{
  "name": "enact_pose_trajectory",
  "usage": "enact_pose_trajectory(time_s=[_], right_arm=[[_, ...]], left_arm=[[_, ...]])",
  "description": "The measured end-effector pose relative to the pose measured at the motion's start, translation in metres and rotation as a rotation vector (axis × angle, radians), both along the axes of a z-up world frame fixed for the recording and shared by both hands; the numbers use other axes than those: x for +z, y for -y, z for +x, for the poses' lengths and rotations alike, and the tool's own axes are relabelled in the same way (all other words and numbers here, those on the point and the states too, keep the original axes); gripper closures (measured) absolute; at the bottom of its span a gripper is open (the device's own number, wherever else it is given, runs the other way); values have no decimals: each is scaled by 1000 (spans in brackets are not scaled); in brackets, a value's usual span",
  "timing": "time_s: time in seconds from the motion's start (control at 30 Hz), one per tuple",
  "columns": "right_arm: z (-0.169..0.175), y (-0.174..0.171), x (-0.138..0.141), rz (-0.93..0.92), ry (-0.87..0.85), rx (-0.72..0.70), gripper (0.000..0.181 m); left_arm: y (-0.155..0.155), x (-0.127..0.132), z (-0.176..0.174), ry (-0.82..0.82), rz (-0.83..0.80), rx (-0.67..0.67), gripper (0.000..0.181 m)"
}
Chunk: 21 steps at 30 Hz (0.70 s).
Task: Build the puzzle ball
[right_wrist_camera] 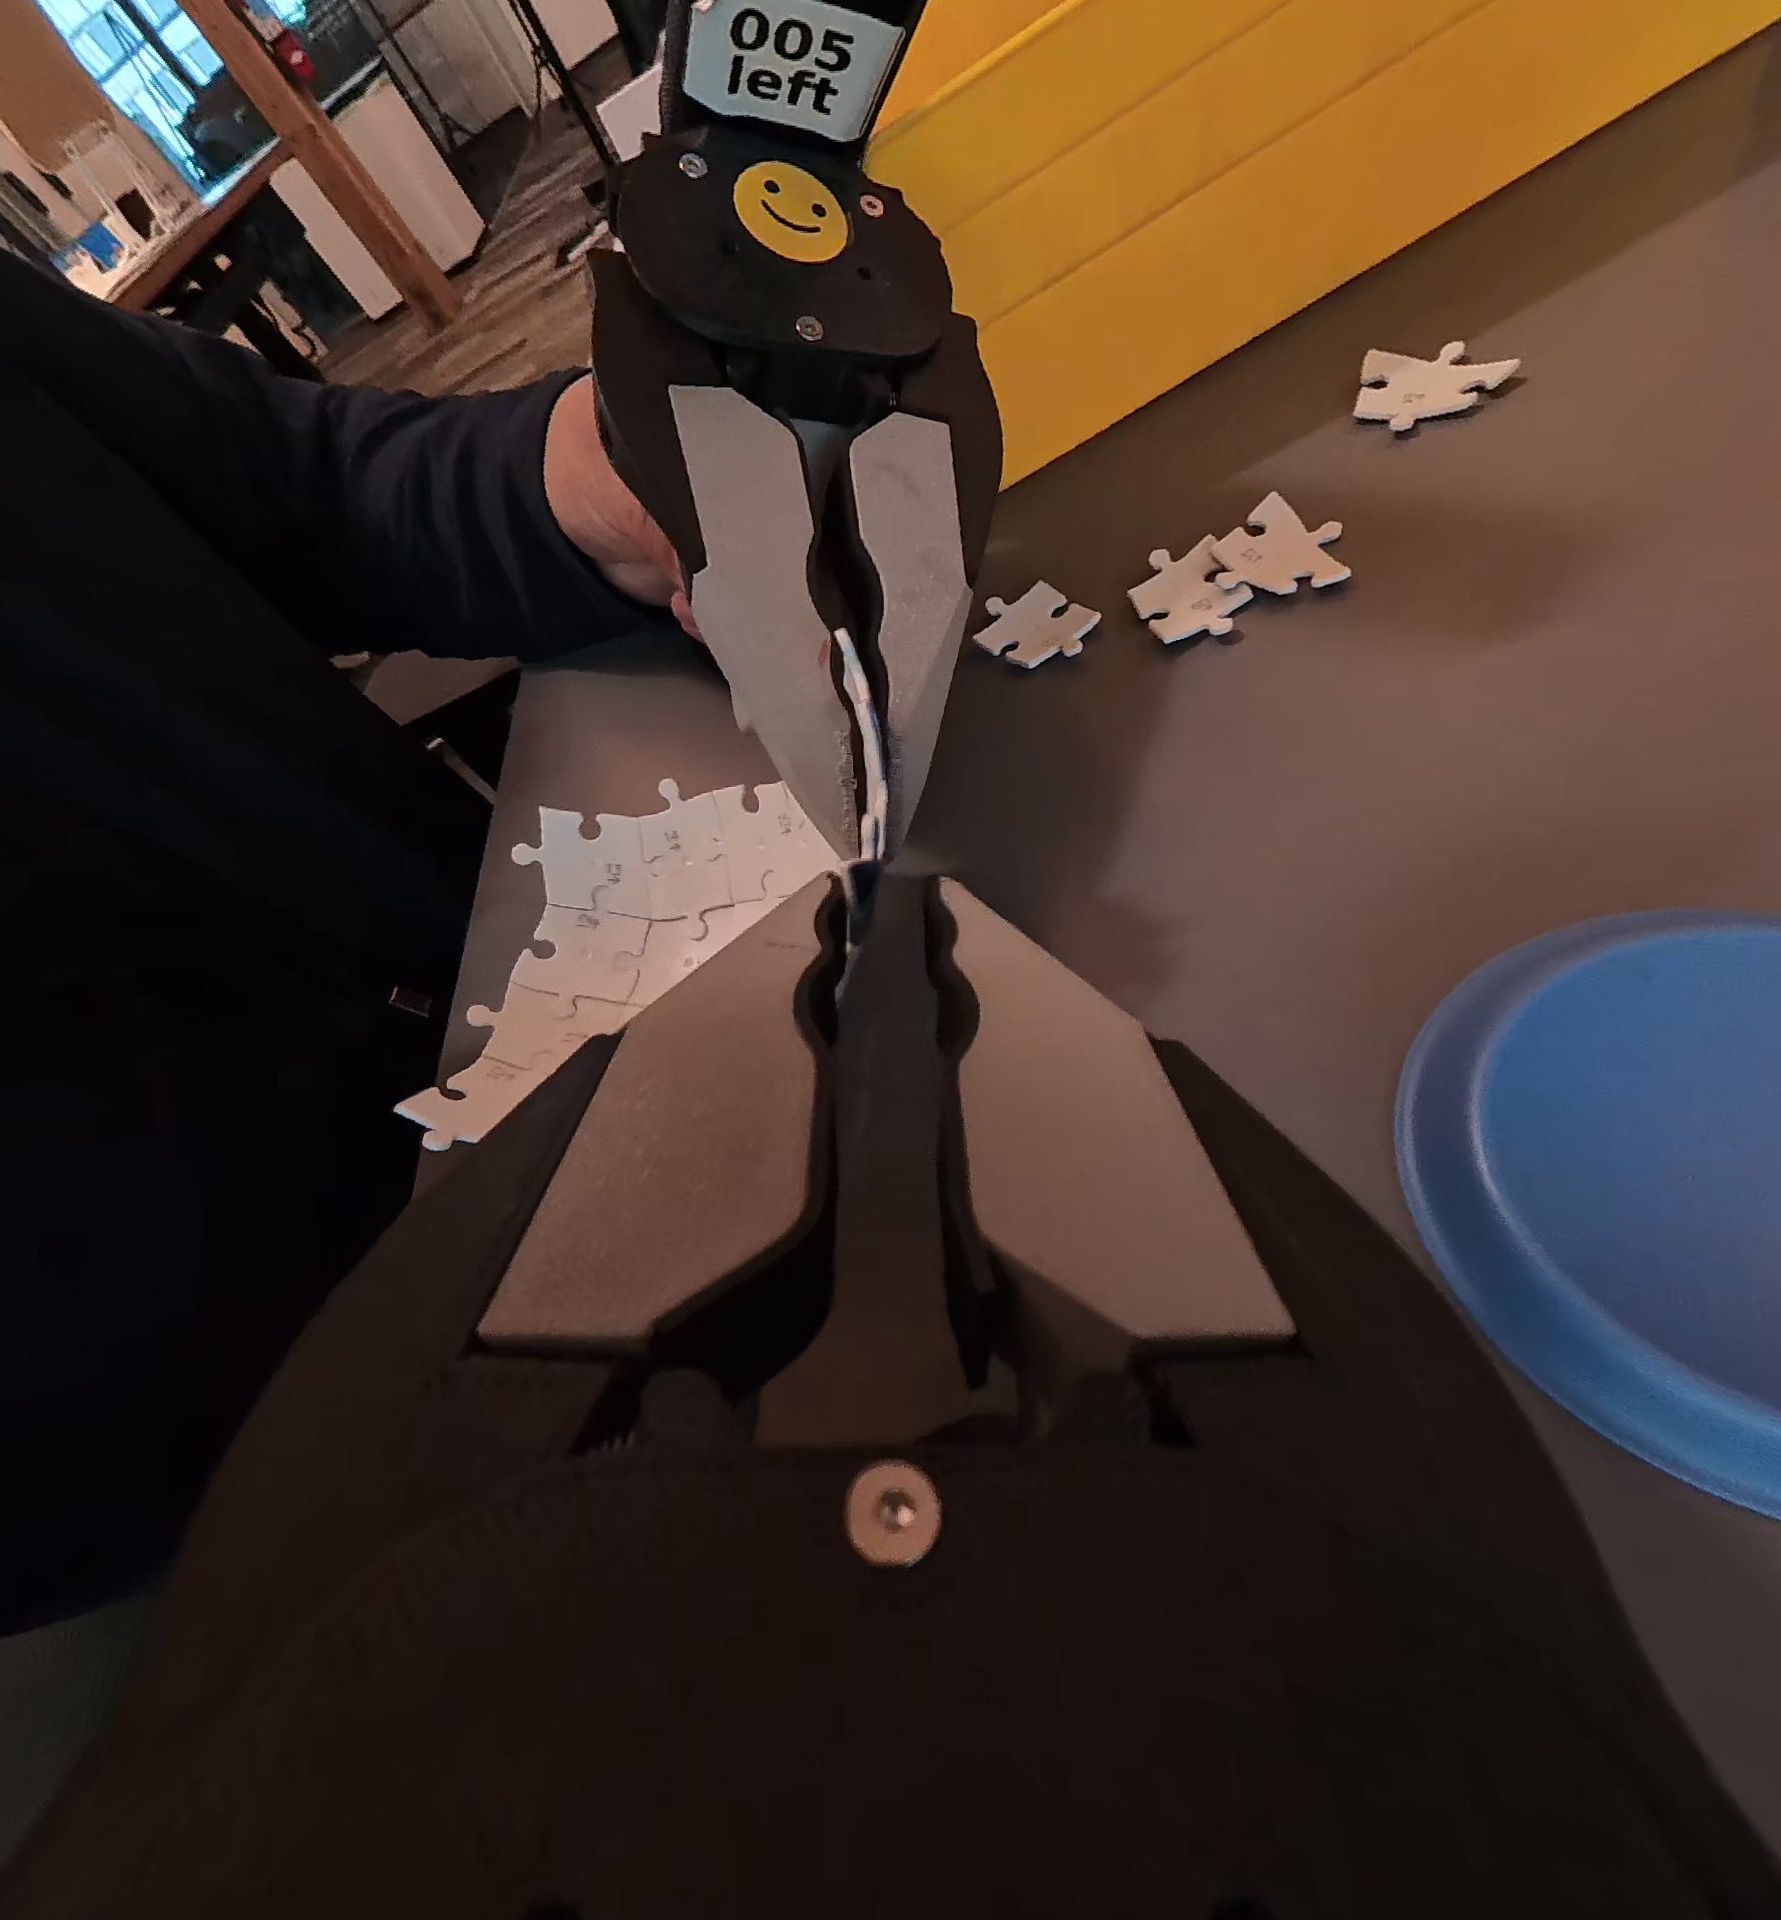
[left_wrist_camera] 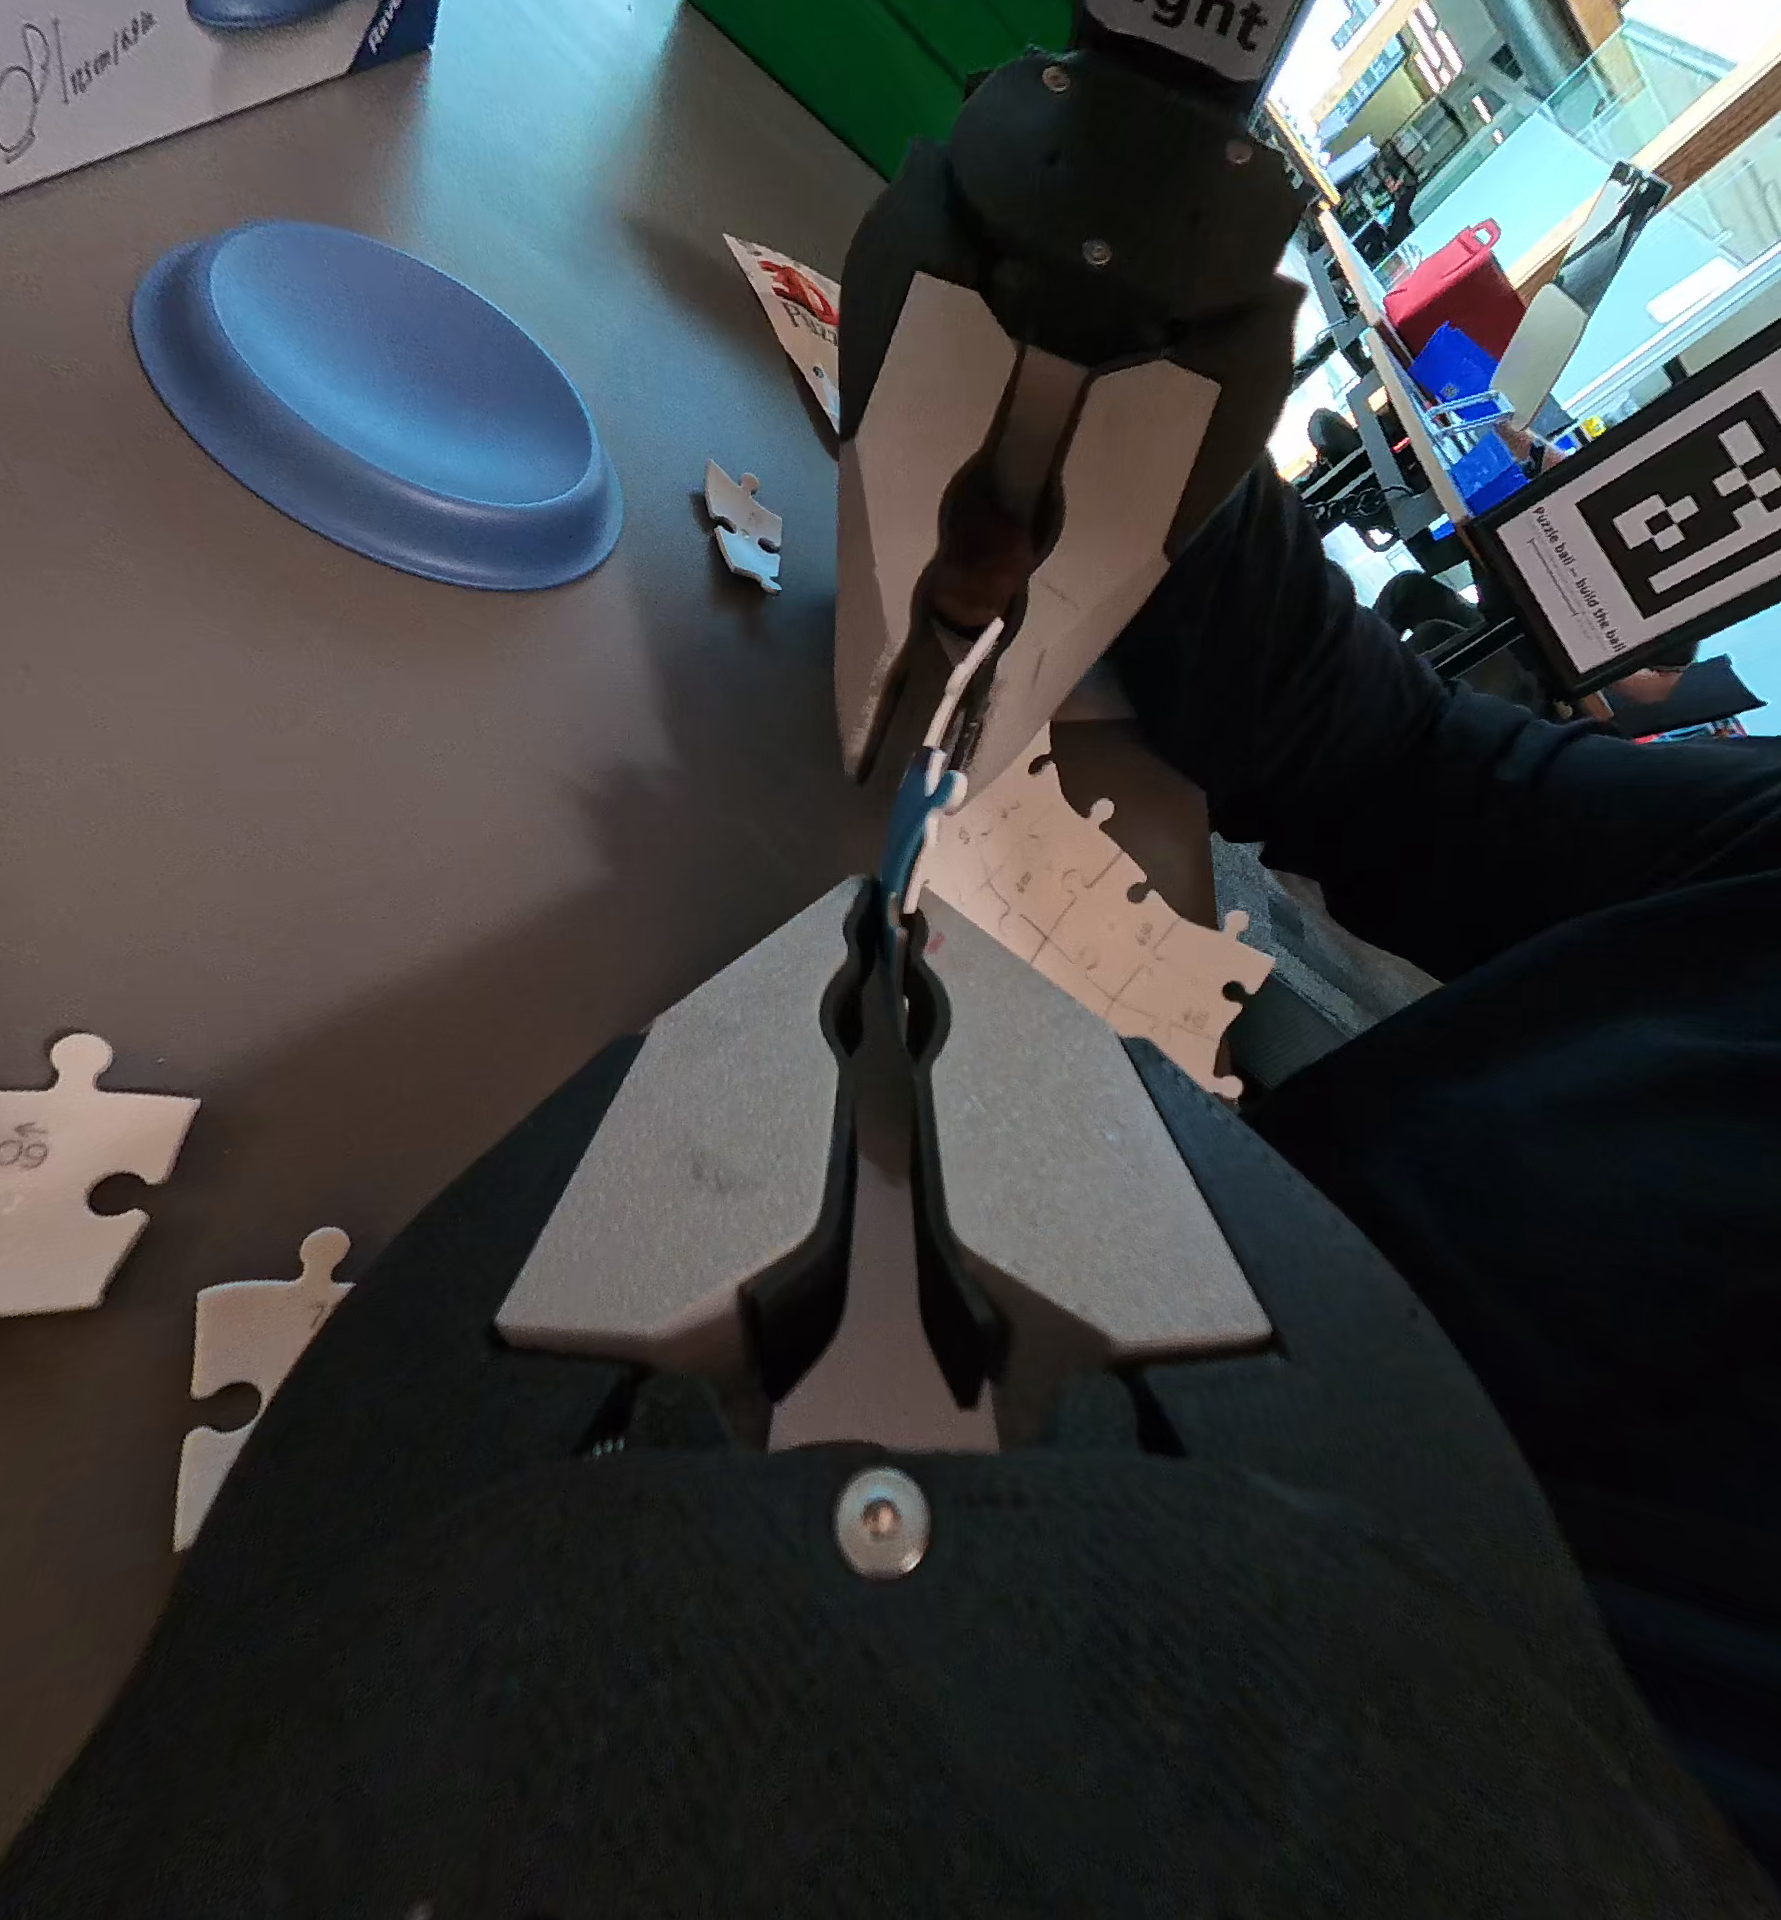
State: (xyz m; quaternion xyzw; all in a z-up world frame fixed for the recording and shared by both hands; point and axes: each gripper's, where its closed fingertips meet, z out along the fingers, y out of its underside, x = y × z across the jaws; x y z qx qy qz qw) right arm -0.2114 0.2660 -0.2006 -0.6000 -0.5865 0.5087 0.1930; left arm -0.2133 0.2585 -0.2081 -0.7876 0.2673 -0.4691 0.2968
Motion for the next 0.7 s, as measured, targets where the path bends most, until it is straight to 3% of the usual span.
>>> enact_pose_trajectory(time_s=[0.33, 0.47, 0.7], right_arm=[[6, 2, -2, -23, 22, 18, 166], [5, 3, -7, -23, 50, 17, 178], [6, 6, -15, -33, 92, 28, 178]], left_arm=[[-4, 2, -4, 5, 7, 25, 181], [-5, 0, -5, -12, 10, 32, 181], [-6, -3, -1, -40, 13, 38, 181]])
